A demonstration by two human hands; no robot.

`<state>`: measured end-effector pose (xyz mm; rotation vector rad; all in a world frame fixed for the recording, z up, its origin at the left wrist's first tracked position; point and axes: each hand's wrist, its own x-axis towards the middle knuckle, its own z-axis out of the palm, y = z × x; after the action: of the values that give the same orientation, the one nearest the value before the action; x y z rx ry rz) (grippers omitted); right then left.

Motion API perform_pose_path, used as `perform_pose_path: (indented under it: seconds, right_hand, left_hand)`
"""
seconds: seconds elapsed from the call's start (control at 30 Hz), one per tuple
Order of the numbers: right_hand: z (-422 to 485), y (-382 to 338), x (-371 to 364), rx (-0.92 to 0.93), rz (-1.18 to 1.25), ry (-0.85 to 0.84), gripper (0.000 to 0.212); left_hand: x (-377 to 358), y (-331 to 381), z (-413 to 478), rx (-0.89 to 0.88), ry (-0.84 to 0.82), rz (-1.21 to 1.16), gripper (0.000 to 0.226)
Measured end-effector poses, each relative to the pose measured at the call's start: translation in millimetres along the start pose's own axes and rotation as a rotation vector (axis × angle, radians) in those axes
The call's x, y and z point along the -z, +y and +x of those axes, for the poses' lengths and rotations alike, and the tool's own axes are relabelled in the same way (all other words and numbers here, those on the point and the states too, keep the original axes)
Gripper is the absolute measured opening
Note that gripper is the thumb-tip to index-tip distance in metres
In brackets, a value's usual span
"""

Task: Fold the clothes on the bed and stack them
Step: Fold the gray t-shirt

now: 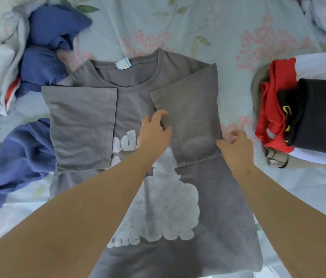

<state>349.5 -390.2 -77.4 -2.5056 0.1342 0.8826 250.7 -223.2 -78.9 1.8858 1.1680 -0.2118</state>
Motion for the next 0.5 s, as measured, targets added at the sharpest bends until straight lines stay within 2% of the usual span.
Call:
perform_pose_path:
  seconds: [0.07, 0.13, 0.2, 0.3, 0.4, 0.5]
  right_hand:
    - [2, 13, 1, -0.038, 0.043, -0.114, 0.041]
    - [3, 26, 4, -0.037, 0.000, -0.156, 0.026]
    - [4, 39, 9, -0.054, 0.020, -0.151, 0.020]
    - [7, 57, 15, -0.136, 0.205, -0.133, 0.015]
    - [11, 66, 19, -0.154, 0.340, -0.189, 0.023]
    - [16, 70, 23, -0.148, 0.408, -0.253, 0.025]
  left_hand:
    - [-9, 12, -1, -0.176, -0.040, 0.199, 0.039]
    - [-18, 27, 3, -0.242, -0.081, 0.269, 0.039]
    - [-28, 44, 9, -0.203, -0.113, 0.224, 0.039]
    - [-52, 70, 17, -0.176, -0.183, 0.186, 0.039]
    - [-76, 90, 22, -0.092, -0.207, 0.327, 0.049]
    - [-93, 99, 26, -0.037, -0.109, 0.483, 0.063]
